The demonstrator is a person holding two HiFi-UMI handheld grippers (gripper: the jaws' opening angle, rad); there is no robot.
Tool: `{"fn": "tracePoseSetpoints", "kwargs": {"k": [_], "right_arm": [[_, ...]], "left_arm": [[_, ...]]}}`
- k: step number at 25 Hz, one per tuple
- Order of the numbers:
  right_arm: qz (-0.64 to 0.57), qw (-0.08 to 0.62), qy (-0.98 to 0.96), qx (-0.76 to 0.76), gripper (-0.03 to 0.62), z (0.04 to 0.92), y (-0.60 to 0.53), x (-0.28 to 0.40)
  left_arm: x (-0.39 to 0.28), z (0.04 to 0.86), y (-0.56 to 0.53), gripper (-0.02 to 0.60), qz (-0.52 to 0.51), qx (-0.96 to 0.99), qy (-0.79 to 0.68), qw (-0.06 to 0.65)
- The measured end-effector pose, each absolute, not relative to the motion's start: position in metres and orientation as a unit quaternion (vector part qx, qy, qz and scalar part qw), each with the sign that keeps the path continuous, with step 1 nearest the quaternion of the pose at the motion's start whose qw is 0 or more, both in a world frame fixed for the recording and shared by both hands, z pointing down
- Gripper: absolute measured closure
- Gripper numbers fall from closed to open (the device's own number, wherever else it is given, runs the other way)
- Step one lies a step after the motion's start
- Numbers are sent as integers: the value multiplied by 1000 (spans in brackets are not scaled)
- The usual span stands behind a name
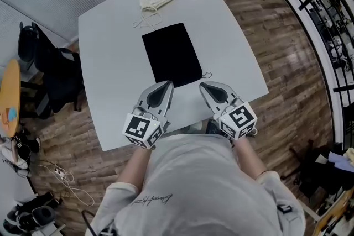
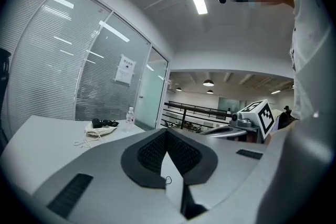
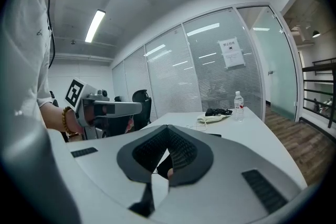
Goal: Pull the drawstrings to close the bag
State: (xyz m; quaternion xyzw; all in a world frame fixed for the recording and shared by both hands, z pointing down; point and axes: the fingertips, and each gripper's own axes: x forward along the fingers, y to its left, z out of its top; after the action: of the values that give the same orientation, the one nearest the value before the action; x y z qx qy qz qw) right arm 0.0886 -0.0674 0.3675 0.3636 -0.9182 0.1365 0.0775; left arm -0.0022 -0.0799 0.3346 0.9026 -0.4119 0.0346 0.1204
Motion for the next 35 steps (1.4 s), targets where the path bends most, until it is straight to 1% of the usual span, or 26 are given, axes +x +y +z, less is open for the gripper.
{"fn": "tracePoseSetpoints", "kwargs": {"k": [13, 21, 28, 35], "right_arm": [[148, 106, -905, 383, 572, 383, -82, 81], [155, 149, -888, 406, 572, 410, -90, 100], [165, 179, -869, 431, 572, 441, -96, 124], [146, 233, -855, 439, 572, 475, -99, 136]], "left_arm": [[-36, 348, -95, 569, 60, 900, -415, 122], [-52, 380, -100, 569, 82, 891, -423, 141], [-79, 410, -99, 569, 111, 877, -443, 151], [-101, 439, -92, 569, 146, 862, -460, 156]]}}
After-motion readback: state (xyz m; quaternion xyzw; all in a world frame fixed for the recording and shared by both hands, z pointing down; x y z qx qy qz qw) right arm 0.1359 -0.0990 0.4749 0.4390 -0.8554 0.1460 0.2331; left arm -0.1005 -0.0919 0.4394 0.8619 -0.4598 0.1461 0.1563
